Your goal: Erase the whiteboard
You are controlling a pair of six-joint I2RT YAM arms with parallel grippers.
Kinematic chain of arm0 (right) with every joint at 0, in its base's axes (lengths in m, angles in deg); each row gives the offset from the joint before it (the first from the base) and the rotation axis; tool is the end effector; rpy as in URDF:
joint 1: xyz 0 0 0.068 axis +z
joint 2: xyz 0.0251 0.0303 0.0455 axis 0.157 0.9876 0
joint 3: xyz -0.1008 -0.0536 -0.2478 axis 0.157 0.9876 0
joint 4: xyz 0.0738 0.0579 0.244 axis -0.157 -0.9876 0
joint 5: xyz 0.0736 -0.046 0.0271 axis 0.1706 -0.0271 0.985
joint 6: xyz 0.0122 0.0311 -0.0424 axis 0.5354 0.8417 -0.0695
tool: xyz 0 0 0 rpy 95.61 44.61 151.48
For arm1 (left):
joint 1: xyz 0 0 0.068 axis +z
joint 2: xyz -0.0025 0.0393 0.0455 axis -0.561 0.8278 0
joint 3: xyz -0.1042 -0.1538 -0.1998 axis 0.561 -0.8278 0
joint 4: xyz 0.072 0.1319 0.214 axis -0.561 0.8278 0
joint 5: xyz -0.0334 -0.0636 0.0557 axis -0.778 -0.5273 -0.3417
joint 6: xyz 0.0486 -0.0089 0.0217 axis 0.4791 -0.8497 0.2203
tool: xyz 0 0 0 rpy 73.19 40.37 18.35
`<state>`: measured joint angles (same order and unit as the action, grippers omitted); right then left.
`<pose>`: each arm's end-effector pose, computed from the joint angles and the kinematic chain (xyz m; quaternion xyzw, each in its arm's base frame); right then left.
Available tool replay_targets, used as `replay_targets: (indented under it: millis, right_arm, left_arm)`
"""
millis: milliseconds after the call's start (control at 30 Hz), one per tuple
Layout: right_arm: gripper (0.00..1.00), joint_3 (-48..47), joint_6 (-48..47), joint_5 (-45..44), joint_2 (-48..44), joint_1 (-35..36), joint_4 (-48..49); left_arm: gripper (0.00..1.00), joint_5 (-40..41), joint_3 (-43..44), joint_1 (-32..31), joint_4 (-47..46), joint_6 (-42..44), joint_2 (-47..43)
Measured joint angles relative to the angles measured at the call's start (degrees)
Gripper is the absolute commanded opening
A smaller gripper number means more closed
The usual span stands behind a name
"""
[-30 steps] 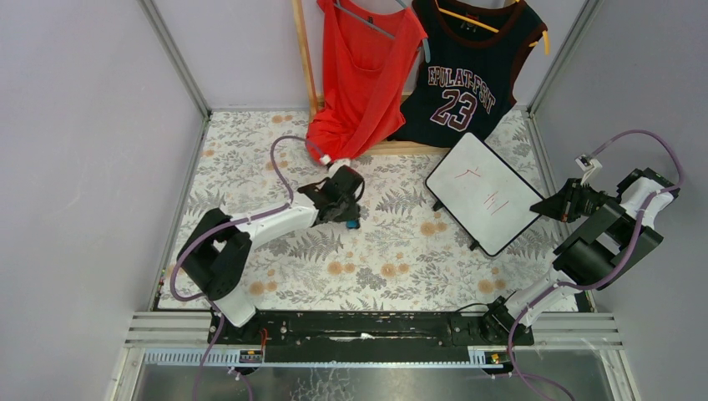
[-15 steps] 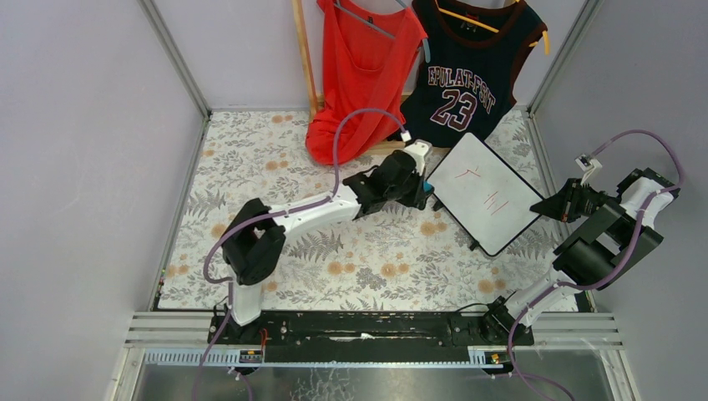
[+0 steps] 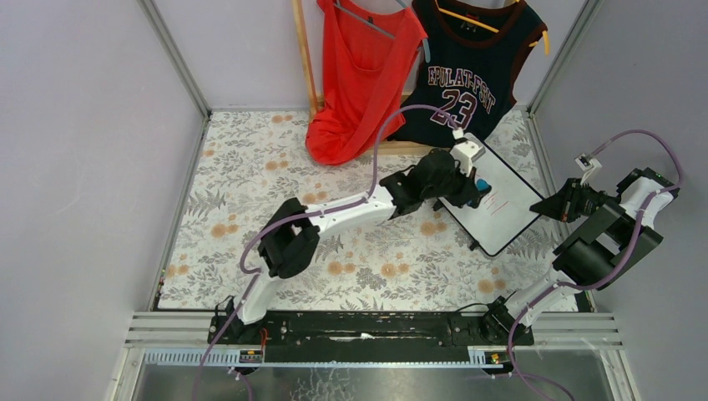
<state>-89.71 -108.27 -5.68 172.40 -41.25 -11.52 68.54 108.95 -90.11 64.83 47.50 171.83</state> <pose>0.2190 -0.2150 0.2502 -0.1014 0.8532 0.3342 0.3874 0.2856 -0.4320 0.2811 0.3226 0.7394 -0.3853 0.4480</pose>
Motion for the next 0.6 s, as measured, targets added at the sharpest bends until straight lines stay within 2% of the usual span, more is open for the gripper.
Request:
replay_targets:
  millis: [267, 600]
  right_arm:
    - [0.00, 0.02, 0.02, -0.04, -0.17, 0.15, -0.02]
    - [0.00, 0.46, 0.09, -0.09, -0.72, 0.52, -0.07]
  left_arm:
    - [0.00, -4.07, 6.05, -1.55, -1.11, -0.31, 6.58]
    - [0.00, -4.79, 7.02, -4.76, -5.68, -0.26, 9.31]
